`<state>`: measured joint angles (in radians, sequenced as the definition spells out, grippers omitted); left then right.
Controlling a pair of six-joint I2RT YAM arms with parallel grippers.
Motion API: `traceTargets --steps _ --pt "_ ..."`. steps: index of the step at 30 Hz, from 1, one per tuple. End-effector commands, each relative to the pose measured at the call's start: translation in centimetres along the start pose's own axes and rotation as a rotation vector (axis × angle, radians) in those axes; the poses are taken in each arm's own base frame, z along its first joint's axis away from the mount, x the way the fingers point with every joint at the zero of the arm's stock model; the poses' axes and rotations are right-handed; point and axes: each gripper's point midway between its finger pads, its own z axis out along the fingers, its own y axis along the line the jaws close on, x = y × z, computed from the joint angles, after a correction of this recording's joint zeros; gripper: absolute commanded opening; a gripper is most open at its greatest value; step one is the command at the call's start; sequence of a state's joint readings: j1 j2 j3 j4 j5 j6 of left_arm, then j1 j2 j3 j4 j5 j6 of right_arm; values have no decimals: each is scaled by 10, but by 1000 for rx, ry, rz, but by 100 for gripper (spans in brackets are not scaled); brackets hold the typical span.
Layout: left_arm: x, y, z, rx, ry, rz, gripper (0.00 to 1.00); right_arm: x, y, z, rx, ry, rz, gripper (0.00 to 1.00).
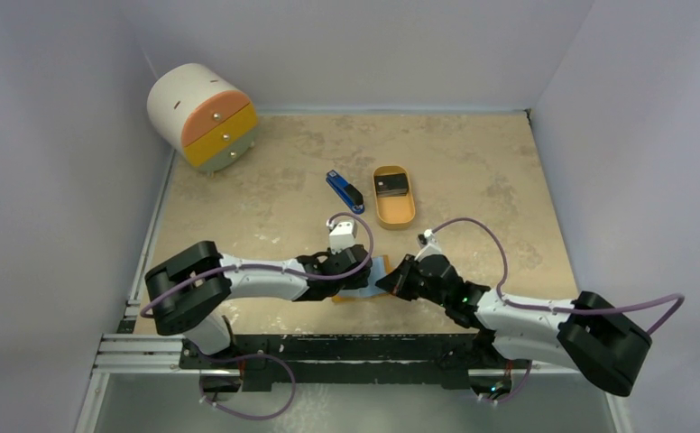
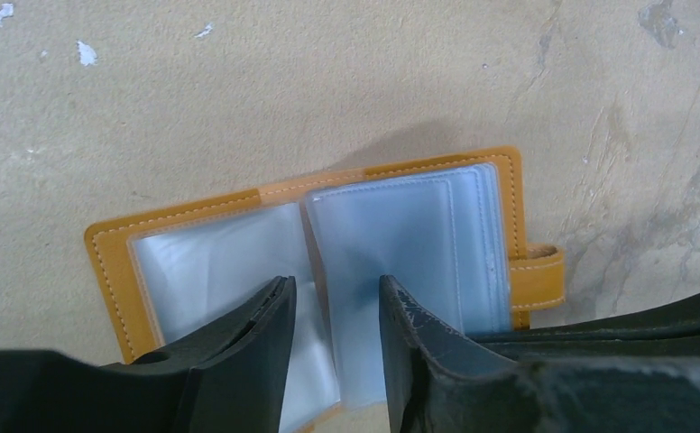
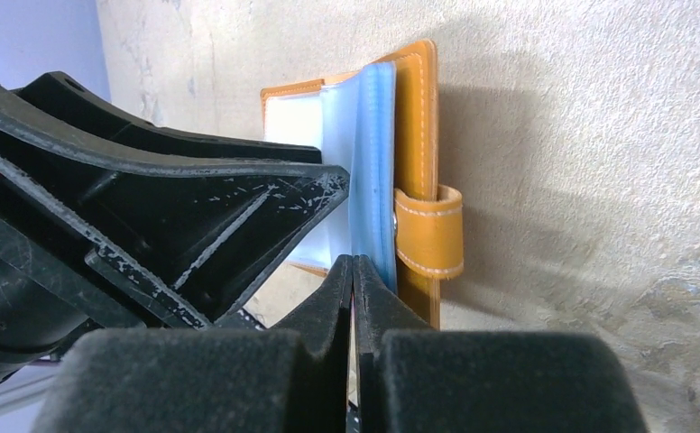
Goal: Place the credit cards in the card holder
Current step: Turn over the card slot in the card holder.
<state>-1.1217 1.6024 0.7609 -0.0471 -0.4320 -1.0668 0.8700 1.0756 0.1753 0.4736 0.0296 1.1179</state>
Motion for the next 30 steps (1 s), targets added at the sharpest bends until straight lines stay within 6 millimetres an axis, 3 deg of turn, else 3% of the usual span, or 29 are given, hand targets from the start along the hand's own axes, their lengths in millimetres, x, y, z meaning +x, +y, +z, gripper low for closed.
traceTargets --steps 1,11,23,30 --pt "-9 6 -10 -18 -35 -13 42 -7 20 2 -52 -10 -29 0" --pt "-35 -15 -29 64 -98 -58 54 -11 28 7 -78 -17 -82 0" --pt "-24 -22 -18 67 -52 -26 56 -12 44 9 -141 -12 -115 0" --pt "-29 -25 -20 71 -67 -33 58 -10 51 10 -171 7 -133 0"
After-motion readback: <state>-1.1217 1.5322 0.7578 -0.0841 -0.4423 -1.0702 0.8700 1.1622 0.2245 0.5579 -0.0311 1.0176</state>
